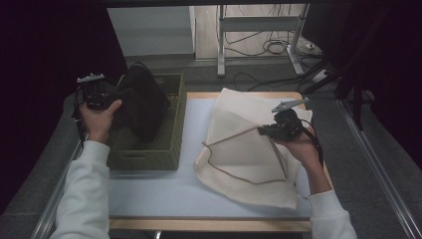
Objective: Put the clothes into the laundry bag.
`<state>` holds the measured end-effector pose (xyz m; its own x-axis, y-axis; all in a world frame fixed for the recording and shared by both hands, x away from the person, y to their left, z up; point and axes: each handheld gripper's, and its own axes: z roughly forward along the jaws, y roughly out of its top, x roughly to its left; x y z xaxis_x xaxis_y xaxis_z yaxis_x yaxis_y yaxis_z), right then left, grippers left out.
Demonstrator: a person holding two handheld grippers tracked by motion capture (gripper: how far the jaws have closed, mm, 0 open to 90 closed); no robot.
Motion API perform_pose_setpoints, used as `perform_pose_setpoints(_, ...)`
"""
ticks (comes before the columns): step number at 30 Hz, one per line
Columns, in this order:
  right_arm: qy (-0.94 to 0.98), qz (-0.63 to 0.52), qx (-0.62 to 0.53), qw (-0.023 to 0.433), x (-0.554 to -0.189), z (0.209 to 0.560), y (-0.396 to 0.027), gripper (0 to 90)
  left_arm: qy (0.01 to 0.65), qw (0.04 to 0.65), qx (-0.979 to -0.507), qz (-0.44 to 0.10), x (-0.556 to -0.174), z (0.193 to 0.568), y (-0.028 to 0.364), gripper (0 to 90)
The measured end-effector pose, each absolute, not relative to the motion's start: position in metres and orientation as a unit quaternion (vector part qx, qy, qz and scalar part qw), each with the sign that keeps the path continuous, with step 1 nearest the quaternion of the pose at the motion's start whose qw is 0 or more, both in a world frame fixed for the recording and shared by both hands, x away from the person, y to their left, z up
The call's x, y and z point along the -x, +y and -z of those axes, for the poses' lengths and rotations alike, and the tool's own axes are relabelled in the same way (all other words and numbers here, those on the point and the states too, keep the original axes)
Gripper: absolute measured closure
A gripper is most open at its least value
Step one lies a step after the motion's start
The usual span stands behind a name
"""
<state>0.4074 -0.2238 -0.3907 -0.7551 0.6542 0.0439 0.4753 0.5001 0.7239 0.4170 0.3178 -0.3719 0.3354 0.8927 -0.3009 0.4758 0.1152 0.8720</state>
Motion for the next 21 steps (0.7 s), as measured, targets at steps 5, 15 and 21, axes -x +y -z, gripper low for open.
perform_pose_setpoints(5, 0.858, -0.377, -0.329, 0.118, -0.407, 0.391, -0.224, 85.5, 0.534, 0.527, -0.630, -0.200, -0.413, 0.369, 0.316, 77.5)
perform_pose_setpoints(15, 0.856, -0.378, -0.332, 0.118, -0.408, 0.391, -0.225, 85.9, 0.521, 0.555, -0.616, -0.204, -0.402, 0.357, 0.319, 77.9)
perform_pose_setpoints(21, 0.856, -0.378, -0.332, 0.120, -0.408, 0.391, -0.224, 86.0, 0.513, 0.565, -0.612, -0.209, -0.394, 0.350, 0.320, 77.9)
